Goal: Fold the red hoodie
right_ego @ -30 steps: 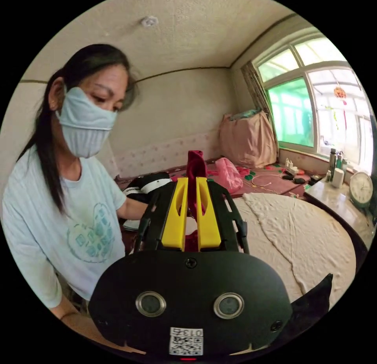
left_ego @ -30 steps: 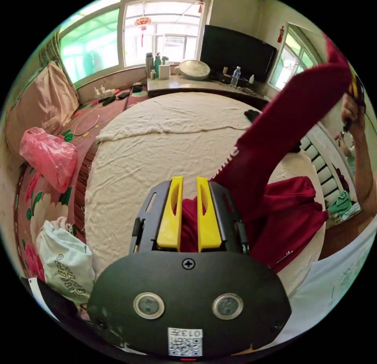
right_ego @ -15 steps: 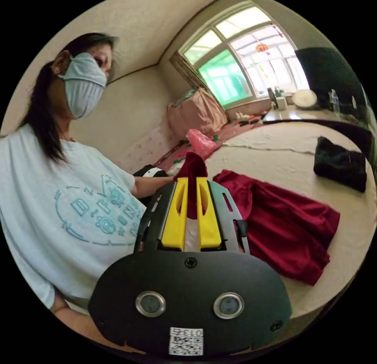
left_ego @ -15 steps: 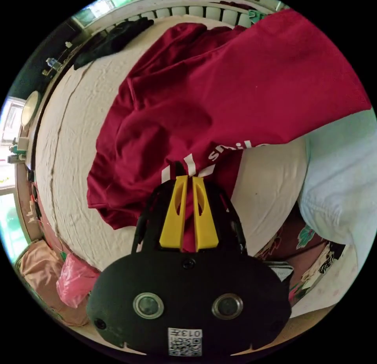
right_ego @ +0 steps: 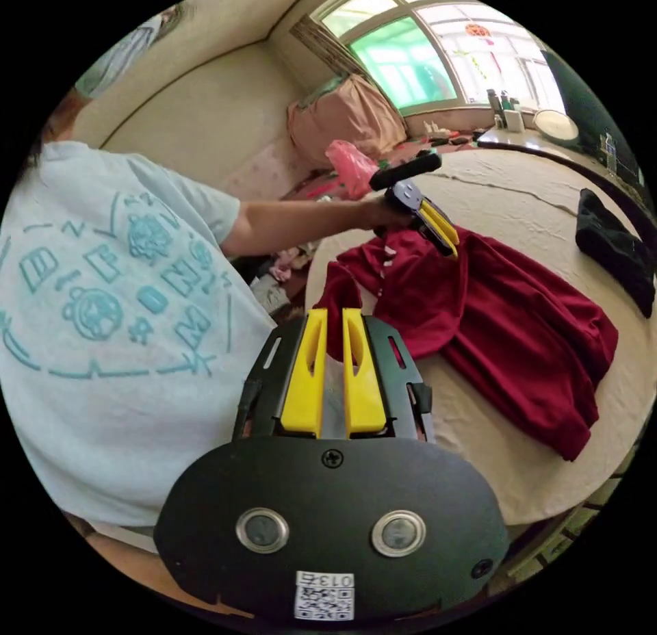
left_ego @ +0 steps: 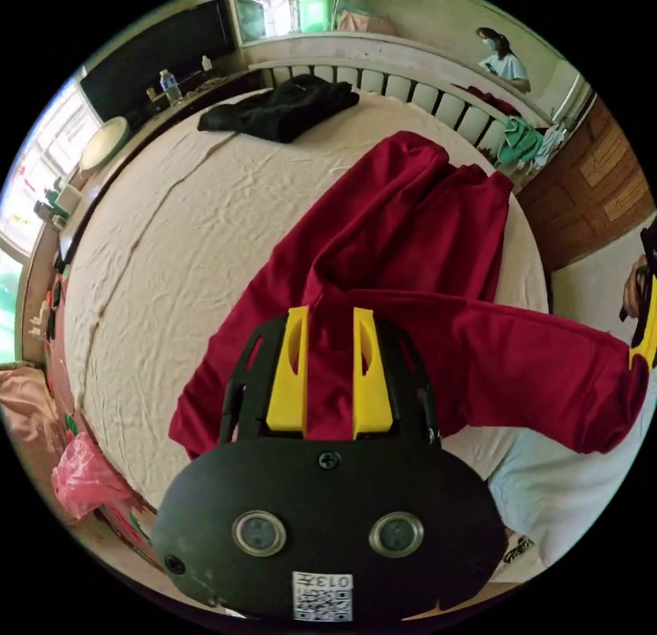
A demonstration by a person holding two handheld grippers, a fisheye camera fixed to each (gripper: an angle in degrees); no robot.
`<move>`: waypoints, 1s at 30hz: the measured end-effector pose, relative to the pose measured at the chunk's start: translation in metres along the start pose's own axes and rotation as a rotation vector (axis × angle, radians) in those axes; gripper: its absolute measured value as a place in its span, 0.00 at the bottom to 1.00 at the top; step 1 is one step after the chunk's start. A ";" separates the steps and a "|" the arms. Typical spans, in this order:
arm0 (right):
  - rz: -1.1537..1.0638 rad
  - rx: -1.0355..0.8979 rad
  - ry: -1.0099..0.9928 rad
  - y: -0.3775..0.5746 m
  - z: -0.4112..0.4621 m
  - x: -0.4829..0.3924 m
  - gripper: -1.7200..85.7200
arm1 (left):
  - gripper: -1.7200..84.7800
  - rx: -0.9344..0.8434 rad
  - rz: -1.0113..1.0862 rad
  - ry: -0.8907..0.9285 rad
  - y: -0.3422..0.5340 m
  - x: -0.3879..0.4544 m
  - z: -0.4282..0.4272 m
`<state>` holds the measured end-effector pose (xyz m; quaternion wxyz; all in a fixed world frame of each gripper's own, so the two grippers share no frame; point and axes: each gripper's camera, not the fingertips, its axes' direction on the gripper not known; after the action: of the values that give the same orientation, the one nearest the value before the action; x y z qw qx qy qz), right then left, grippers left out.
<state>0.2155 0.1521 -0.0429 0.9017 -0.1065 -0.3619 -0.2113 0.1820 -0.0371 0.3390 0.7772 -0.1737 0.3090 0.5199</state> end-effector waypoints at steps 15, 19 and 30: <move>0.335 -0.002 0.679 -0.032 -0.017 0.169 0.12 | 0.14 -0.117 -0.161 -0.079 0.067 -0.032 -0.017; 0.333 -0.229 0.674 -0.041 0.044 0.219 0.10 | 0.10 -0.234 -0.079 -0.118 0.074 -0.032 0.008; 0.102 -0.315 0.681 -0.055 0.025 0.199 0.12 | 0.11 -0.149 -0.149 0.038 0.113 -0.096 -0.042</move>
<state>0.3040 0.0518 0.1158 0.9523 -0.1852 0.0013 -0.2424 0.0402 -0.0845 0.3766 0.7927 -0.2636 0.2704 0.4786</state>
